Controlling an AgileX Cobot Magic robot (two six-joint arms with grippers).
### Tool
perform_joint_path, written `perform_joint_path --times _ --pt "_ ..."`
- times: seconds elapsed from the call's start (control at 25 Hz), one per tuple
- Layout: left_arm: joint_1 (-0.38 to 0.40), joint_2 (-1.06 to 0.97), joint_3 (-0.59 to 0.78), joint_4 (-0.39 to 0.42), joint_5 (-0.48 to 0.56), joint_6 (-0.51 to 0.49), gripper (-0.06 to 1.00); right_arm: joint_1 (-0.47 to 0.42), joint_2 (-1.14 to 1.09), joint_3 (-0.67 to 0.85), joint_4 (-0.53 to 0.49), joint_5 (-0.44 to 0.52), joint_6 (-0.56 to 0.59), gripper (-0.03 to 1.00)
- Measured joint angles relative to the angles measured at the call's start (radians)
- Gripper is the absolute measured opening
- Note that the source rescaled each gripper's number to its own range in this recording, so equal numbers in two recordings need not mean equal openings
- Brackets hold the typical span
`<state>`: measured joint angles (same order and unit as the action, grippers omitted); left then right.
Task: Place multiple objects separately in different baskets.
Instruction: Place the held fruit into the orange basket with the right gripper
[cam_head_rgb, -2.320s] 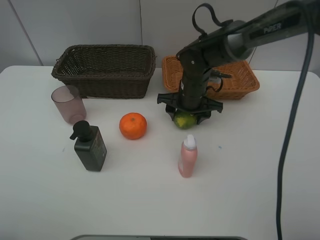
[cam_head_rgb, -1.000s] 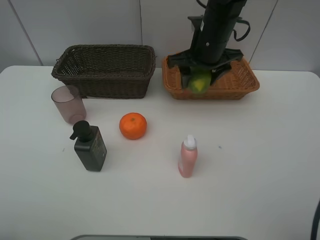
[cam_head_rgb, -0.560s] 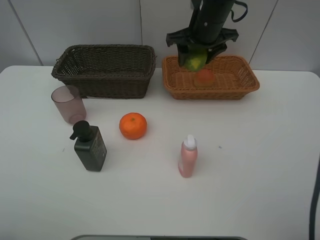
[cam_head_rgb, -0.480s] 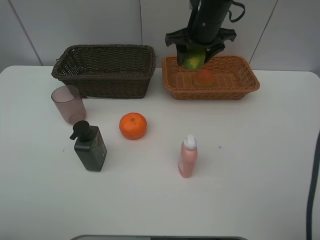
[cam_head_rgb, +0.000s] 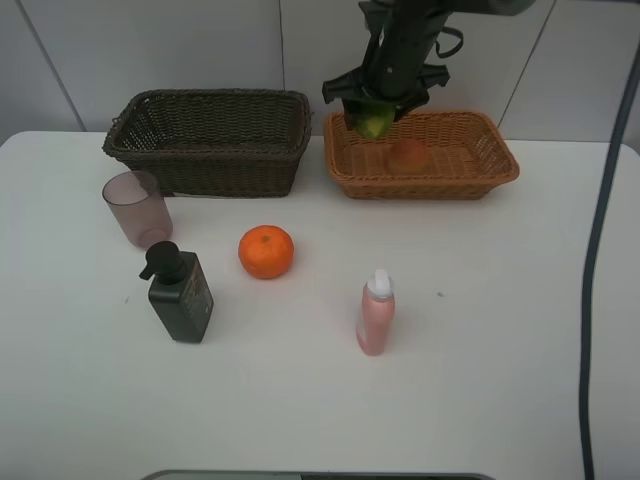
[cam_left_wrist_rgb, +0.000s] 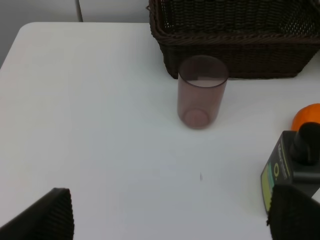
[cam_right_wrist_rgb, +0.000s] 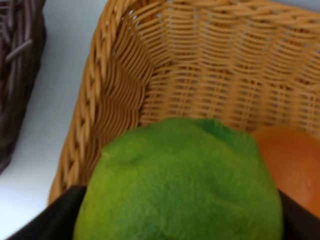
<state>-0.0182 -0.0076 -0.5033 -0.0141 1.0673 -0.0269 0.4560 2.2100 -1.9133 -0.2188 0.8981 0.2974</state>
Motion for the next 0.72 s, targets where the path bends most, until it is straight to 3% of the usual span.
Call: perform_joint_path --times 0.32,0.72 --pt "0.0 0.0 0.0 0.0 0.0 0.0 1.0 0.0 0.069 0.0 -0.033 -0.097 0.0 0.51" --pt "0.0 0.0 0.0 0.0 0.0 0.0 1.0 -0.012 0.121 0.0 -0.056 -0.127 0.0 0.51"
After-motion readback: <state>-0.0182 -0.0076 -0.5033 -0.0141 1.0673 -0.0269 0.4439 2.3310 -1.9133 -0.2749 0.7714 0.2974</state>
